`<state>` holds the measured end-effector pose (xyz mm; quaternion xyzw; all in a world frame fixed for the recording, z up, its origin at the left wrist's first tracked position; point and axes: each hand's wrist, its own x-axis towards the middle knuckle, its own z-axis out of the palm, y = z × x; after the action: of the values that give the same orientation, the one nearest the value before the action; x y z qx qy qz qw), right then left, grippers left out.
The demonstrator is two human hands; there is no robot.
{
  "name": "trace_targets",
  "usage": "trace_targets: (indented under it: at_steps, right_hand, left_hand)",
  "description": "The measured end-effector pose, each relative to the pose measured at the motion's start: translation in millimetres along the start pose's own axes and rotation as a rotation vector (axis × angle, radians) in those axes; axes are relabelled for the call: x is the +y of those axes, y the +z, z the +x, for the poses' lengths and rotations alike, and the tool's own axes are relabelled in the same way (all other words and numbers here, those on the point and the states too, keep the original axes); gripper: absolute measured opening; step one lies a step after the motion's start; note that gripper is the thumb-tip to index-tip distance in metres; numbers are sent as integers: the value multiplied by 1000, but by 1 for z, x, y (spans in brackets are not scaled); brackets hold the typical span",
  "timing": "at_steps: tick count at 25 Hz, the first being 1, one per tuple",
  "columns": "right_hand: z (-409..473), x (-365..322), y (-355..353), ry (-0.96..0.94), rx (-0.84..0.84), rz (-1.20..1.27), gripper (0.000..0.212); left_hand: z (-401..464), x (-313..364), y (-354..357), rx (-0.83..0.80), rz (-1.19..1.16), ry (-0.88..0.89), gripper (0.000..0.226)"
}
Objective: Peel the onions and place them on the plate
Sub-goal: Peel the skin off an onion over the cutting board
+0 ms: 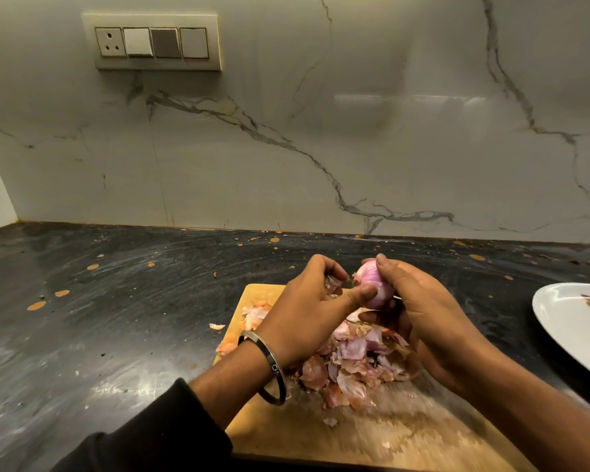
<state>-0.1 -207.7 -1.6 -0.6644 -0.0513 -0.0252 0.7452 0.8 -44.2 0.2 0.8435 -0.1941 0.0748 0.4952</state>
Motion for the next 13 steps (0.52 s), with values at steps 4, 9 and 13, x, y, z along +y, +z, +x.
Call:
trace_targets:
  at_steps: [4, 9, 13]
  right_hand:
    - [-4, -1, 4, -16, -46, -49, 53]
    - [-3, -4, 1, 8, -60, -75, 56]
    - [-2, -5, 2, 43, -77, -13, 52]
  left_hand:
    - [0, -3, 2, 38, 141, 132, 22]
    - [-3, -2, 0, 106, 238, 279, 19]
    - [1, -2, 0, 64, 41, 174, 22]
